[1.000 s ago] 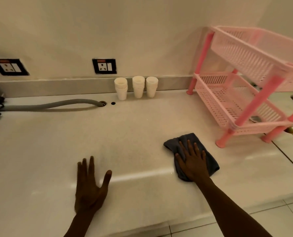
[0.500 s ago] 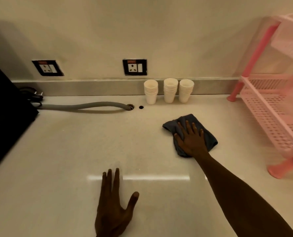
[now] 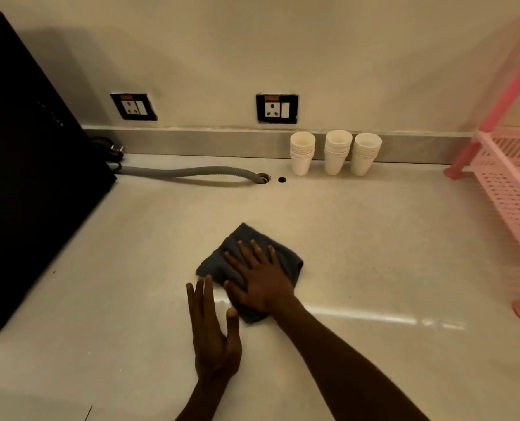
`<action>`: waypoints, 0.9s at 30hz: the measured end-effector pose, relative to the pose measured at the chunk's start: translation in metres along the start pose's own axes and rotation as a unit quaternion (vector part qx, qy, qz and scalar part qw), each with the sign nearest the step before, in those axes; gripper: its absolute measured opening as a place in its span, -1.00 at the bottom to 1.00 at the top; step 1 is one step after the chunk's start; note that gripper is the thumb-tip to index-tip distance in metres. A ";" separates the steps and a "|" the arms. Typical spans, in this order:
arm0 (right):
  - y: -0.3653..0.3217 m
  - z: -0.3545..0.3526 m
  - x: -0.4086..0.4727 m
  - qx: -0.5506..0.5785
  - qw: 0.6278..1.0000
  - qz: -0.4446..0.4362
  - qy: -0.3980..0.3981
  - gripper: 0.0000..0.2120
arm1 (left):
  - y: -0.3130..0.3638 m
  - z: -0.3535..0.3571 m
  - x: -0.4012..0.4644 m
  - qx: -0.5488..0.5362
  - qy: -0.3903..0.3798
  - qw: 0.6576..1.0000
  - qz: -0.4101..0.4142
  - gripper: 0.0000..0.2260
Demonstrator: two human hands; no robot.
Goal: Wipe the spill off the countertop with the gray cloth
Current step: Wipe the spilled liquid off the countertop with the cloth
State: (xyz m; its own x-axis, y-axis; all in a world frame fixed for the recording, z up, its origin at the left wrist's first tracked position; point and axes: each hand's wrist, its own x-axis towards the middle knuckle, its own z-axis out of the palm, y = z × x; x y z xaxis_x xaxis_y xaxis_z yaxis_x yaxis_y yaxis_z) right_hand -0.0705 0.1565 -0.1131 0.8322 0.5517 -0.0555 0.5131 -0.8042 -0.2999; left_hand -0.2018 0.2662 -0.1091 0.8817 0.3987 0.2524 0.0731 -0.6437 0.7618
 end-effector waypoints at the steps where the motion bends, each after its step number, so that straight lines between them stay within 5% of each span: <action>1: -0.012 0.005 -0.009 -0.002 1.000 -0.007 -0.002 -0.29 | -0.002 -0.001 0.000 -0.009 0.014 1.000 0.014 -0.31; 11: -0.053 0.024 -0.129 0.022 0.999 0.003 0.031 -0.38 | -0.001 -0.017 -0.003 -0.108 0.031 0.993 -0.033 -0.29; 16: -0.052 0.024 -0.189 0.043 0.999 0.022 0.019 -0.45 | 0.008 -0.031 -0.008 -0.189 0.050 0.975 -0.110 -0.48; 20: -0.068 0.008 -0.226 0.211 0.971 0.105 0.030 -0.57 | 0.021 -0.033 -0.023 -0.208 0.017 0.974 -0.090 -0.47; 21: -0.078 -0.007 -0.230 0.368 0.914 0.166 0.040 -0.65 | 0.023 -0.033 -0.027 -0.208 0.000 0.975 -0.081 -0.48; 22: -0.082 -0.024 -0.234 0.547 0.802 0.231 0.063 -0.69 | 0.025 -0.033 -0.030 -0.202 -0.018 0.976 -0.074 -0.48; 24: -0.075 -0.048 -0.237 0.841 0.471 0.246 0.102 -0.51 | 0.025 -0.032 -0.029 -0.178 -0.048 0.981 -0.061 -0.47; 25: -0.064 -0.060 -0.241 0.904 0.350 0.211 0.124 -0.43 | 0.024 -0.033 -0.026 -0.165 -0.055 0.983 -0.053 -0.47; 26: -0.051 -0.074 -0.248 0.924 0.303 0.179 0.151 -0.40 | 0.022 -0.033 -0.022 -0.154 -0.057 0.985 -0.043 -0.46; 27: -0.038 -0.086 -0.258 0.916 0.316 0.168 0.182 -0.39 | 0.020 -0.033 -0.017 -0.144 -0.057 0.987 -0.035 -0.47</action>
State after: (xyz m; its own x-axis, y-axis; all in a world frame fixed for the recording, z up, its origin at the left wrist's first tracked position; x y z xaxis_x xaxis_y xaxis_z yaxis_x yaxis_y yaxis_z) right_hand -0.2867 0.0255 -0.0051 0.9151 0.1723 -0.3646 -0.3215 0.8576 -0.4015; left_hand -0.2310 0.2683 -0.0786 0.9272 0.3485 0.1374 0.0140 -0.3988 0.9169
